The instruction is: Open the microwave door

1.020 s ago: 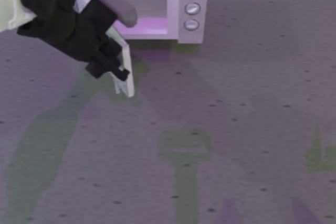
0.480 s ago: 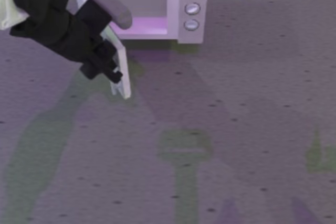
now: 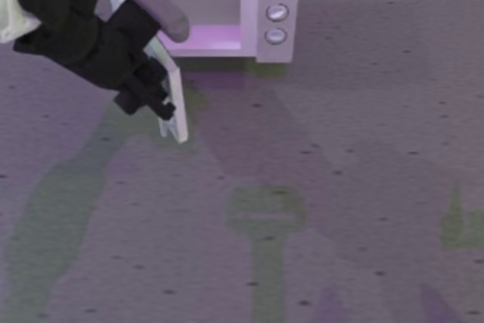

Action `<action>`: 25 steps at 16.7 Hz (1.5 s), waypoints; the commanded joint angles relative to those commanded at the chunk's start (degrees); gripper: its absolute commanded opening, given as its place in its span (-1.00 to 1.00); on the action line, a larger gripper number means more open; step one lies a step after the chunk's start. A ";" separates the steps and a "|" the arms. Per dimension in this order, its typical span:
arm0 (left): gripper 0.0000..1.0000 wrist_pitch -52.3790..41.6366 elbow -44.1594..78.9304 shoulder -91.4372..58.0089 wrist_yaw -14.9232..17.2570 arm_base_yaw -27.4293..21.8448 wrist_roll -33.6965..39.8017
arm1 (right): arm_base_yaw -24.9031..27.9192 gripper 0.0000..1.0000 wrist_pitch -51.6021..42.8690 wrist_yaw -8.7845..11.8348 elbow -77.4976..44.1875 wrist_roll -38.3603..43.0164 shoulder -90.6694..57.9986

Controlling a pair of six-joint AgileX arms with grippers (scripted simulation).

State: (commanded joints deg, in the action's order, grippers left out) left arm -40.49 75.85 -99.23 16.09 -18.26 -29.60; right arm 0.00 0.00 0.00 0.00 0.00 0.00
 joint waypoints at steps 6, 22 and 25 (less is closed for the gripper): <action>-1.00 0.00 0.00 0.00 0.00 0.00 0.00 | 0.00 1.00 0.00 0.00 0.00 0.00 0.00; -1.00 -4.30 0.07 0.31 5.19 4.78 -12.10 | 0.00 1.00 0.00 0.00 0.00 0.00 0.00; -1.00 -4.31 0.07 0.32 5.21 4.80 -12.15 | 0.00 1.00 0.00 0.00 0.00 0.00 0.00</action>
State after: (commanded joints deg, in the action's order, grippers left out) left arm -44.80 75.92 -98.91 21.30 -13.46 -41.76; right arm 0.00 0.00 0.00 0.00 0.00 0.00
